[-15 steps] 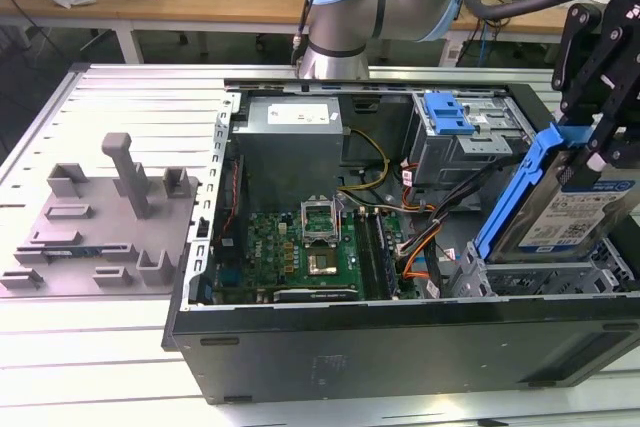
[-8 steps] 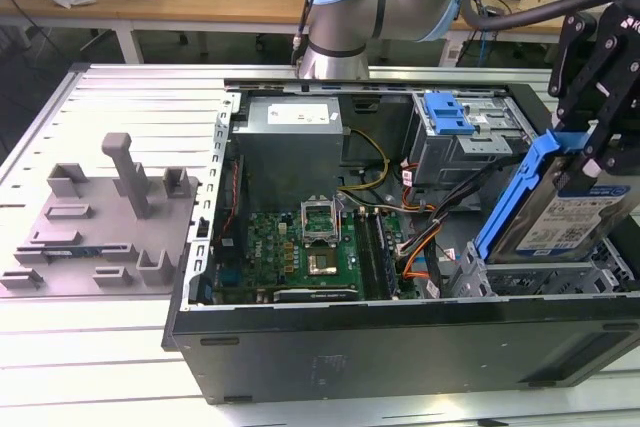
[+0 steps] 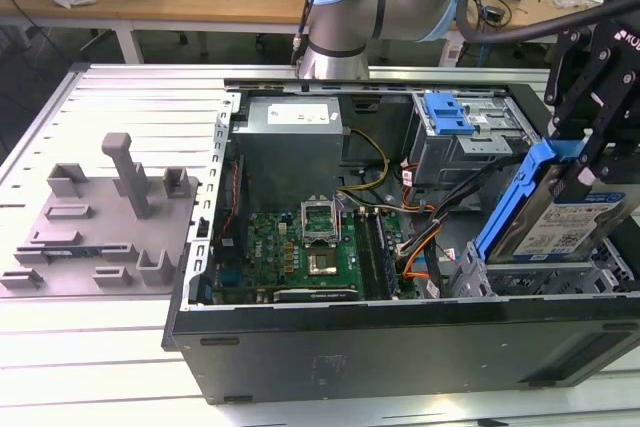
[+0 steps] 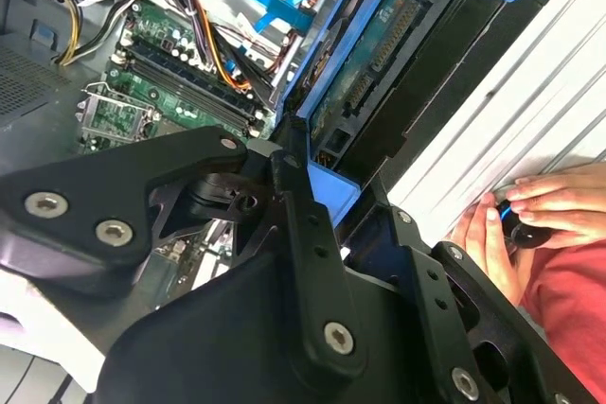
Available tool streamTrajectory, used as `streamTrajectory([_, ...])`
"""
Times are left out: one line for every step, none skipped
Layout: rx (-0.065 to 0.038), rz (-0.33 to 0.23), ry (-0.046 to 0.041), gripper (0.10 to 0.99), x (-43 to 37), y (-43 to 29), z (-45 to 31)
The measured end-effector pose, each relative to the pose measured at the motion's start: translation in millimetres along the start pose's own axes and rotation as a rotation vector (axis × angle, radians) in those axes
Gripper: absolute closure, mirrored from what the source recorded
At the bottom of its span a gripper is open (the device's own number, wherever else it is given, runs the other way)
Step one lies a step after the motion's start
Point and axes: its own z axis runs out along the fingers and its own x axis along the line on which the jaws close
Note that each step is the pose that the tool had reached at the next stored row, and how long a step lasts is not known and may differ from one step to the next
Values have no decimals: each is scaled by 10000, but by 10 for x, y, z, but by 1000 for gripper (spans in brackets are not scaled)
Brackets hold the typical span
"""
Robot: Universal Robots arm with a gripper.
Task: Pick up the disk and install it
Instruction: 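Insert the disk into the insertion slot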
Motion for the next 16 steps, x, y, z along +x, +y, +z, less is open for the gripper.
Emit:
streamTrajectory([0, 0, -3, 722, 7, 0, 8])
streamTrajectory([0, 0, -5, 722, 14, 0, 16])
streamTrajectory([0, 0, -4, 722, 20, 0, 19])
streamTrajectory([0, 0, -3, 722, 31, 0, 27])
streamTrajectory([0, 0, -5, 722, 40, -1, 36])
streamTrajectory([0, 0, -3, 722, 45, -1, 44])
streamTrajectory([1, 0, -2, 722, 46, -1, 51])
streamTrajectory([1, 0, -3, 722, 48, -1, 58])
streamTrajectory([0, 0, -3, 722, 50, -1, 62])
streamTrajectory([0, 0, -1, 722, 52, -1, 66])
streamTrajectory([0, 0, -1, 722, 53, -1, 69])
streamTrajectory([0, 0, -3, 722, 54, -1, 72])
streamTrajectory([0, 0, -4, 722, 55, -1, 76])
streamTrajectory([1, 0, -4, 722, 56, -1, 81])
streamTrajectory([0, 0, -3, 722, 57, -1, 84])
streamTrajectory([0, 0, -3, 722, 58, -1, 86])
